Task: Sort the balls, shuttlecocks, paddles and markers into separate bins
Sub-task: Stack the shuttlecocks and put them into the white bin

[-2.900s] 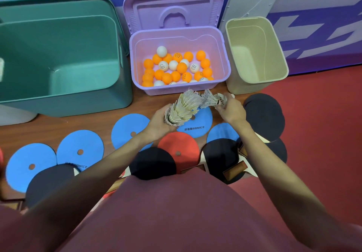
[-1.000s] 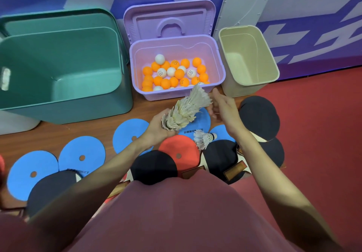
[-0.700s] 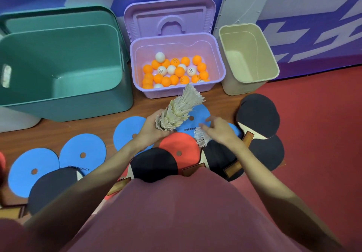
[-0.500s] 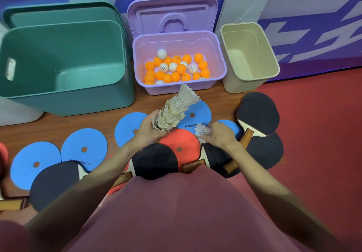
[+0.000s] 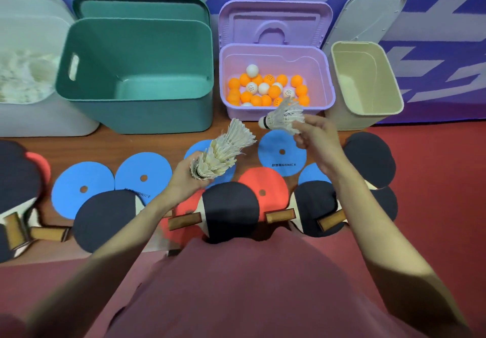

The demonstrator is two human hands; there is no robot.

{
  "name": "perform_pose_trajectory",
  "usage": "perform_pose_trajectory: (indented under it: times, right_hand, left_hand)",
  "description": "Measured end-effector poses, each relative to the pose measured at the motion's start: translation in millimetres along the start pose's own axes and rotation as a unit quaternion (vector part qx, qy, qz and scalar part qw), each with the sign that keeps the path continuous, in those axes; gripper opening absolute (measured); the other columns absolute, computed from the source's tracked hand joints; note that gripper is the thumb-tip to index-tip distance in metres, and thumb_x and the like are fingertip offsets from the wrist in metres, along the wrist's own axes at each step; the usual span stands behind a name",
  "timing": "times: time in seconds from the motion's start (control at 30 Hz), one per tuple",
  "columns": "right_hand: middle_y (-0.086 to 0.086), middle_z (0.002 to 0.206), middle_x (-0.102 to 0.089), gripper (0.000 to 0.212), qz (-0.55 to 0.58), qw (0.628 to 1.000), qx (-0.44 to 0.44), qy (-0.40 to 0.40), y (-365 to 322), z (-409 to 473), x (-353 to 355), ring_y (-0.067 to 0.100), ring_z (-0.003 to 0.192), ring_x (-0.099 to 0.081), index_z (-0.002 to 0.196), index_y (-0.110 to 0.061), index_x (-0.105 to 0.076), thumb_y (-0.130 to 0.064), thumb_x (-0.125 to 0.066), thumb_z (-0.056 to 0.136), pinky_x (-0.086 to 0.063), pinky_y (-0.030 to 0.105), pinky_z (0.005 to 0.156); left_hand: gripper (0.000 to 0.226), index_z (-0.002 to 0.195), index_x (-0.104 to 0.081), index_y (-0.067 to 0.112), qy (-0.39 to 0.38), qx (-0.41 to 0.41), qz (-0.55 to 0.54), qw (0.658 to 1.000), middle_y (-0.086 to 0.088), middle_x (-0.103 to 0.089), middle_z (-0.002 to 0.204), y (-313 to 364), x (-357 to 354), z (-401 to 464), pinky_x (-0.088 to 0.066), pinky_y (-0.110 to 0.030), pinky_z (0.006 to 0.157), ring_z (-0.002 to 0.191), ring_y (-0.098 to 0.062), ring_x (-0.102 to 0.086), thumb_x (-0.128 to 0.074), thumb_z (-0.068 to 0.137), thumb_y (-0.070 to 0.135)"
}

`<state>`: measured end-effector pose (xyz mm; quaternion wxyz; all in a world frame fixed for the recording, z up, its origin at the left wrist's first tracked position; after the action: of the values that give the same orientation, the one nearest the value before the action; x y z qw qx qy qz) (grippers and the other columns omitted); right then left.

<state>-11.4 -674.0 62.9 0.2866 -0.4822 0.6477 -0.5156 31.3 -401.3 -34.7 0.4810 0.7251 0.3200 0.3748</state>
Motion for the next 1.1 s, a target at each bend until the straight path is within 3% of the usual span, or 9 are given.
perform_pose_trajectory:
  times: [0.3,0.37,0.5,0.63,0.7,0.8,0.9,1.0,1.1]
  right_hand:
    - [0.008,0.061,-0.045,0.013,-0.082,0.981,-0.045,-0.171,-12.9,-6.4,-127.9,0.010,0.045,-0.035,0.083,0.005,-0.062,-0.005,-0.055,0.089,-0.026,0.023,0.049]
    - [0.006,0.061,-0.050,0.014,-0.118,0.980,-0.032,-0.156,-16.6,-5.6,-152.7,0.004,0.043,-0.041,0.087,0.007,-0.060,-0.006,-0.058,0.087,-0.033,0.017,0.046]
    - [0.010,0.081,-0.055,0.033,-0.108,0.988,0.088,-0.066,-41.4,1.2,-196.8,-0.006,0.056,-0.053,0.110,0.003,-0.059,0.001,-0.056,0.076,-0.043,0.010,0.055]
    - [0.018,0.085,-0.062,0.028,-0.068,0.987,0.140,-0.033,-71.4,13.4,-241.5,0.001,0.071,-0.055,0.108,-0.002,-0.063,-0.007,-0.052,0.083,-0.044,0.013,0.065]
    - [0.001,0.090,-0.068,0.021,-0.072,0.985,0.157,-0.020,-87.3,21.5,-268.2,-0.004,0.079,-0.057,0.104,-0.004,-0.067,-0.008,-0.051,0.091,-0.045,0.014,0.074]
    - [-0.020,0.076,-0.064,0.024,-0.067,0.984,0.164,-0.015,-108.7,36.2,-311.4,-0.005,0.072,-0.054,0.101,-0.015,-0.069,-0.016,-0.046,0.094,-0.042,0.015,0.063]
    - [-0.011,0.073,-0.058,0.025,-0.095,0.978,0.184,-0.006,-131.7,46.2,-352.4,0.006,0.079,-0.049,0.084,-0.018,-0.067,-0.017,-0.046,0.097,-0.040,0.022,0.073]
    - [-0.002,0.060,-0.037,0.044,-0.107,0.977,0.182,-0.018,-151.5,58.5,-393.7,0.008,0.065,-0.034,0.054,-0.014,-0.041,-0.016,-0.045,0.098,-0.031,0.021,0.064]
    - [0.007,0.072,-0.044,0.054,-0.109,0.982,0.136,-0.075,-153.4,81.1,-438.3,0.014,0.070,-0.041,0.080,0.015,-0.053,-0.035,-0.039,0.093,-0.033,0.028,0.066]
  left_hand:
    - [0.043,0.095,-0.055,0.023,0.003,-0.023,0.033,0.999,0.027,-0.066,0.083,-2.1,91.2,-29.7,-0.043,-0.006,0.067,0.075,0.013,-0.058,-0.076,0.065,0.000]
    - [0.047,0.098,-0.055,0.022,-0.002,-0.029,0.045,0.999,0.022,-0.066,0.085,-1.9,115.0,-32.8,-0.042,-0.005,0.069,0.079,0.013,-0.058,-0.077,0.069,-0.007]
    - [0.052,0.108,-0.054,0.037,0.003,-0.059,0.033,0.998,0.017,-0.064,0.097,12.7,168.6,-40.4,-0.050,-0.019,0.075,0.087,-0.005,-0.060,-0.081,0.067,0.017]
    - [0.061,0.121,-0.048,0.015,0.024,-0.100,0.049,0.994,0.002,-0.059,0.110,34.3,225.2,-39.7,-0.044,-0.007,0.075,0.093,0.000,-0.057,-0.081,0.071,0.006]
    - [0.061,0.123,-0.043,0.007,0.021,-0.129,0.068,0.989,-0.006,-0.055,0.114,47.5,256.8,-37.0,-0.044,-0.010,0.082,0.099,-0.004,-0.055,-0.078,0.073,0.003]
    - [0.058,0.117,-0.039,0.014,0.029,-0.158,0.110,0.981,0.018,-0.050,0.108,65.0,314.1,-23.4,-0.040,-0.011,0.082,0.094,0.007,-0.049,-0.078,0.075,0.008]
    - [0.055,0.111,-0.038,0.036,0.047,-0.172,0.179,0.968,0.026,-0.049,0.103,83.5,373.3,-5.5,-0.039,-0.015,0.079,0.090,0.007,-0.047,-0.075,0.071,0.025]
    - [0.059,0.103,-0.040,0.038,0.070,-0.143,0.245,0.956,0.015,-0.050,0.102,89.2,425.7,18.3,-0.037,-0.010,0.077,0.087,0.000,-0.046,-0.080,0.069,0.012]
    - [0.060,0.105,-0.043,0.032,0.090,-0.110,0.283,0.949,0.001,-0.055,0.106,86.9,465.8,41.8,-0.040,-0.020,0.076,0.092,-0.011,-0.051,-0.080,0.068,0.004]
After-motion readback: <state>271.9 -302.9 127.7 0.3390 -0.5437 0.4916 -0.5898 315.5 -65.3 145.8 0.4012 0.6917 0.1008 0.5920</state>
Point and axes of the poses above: each hand's wrist, its own z-axis towards the middle knuckle, its own x-axis out of the back of the hand, y = z × x, the point moved 5 cm from there along z, towards the middle knuckle
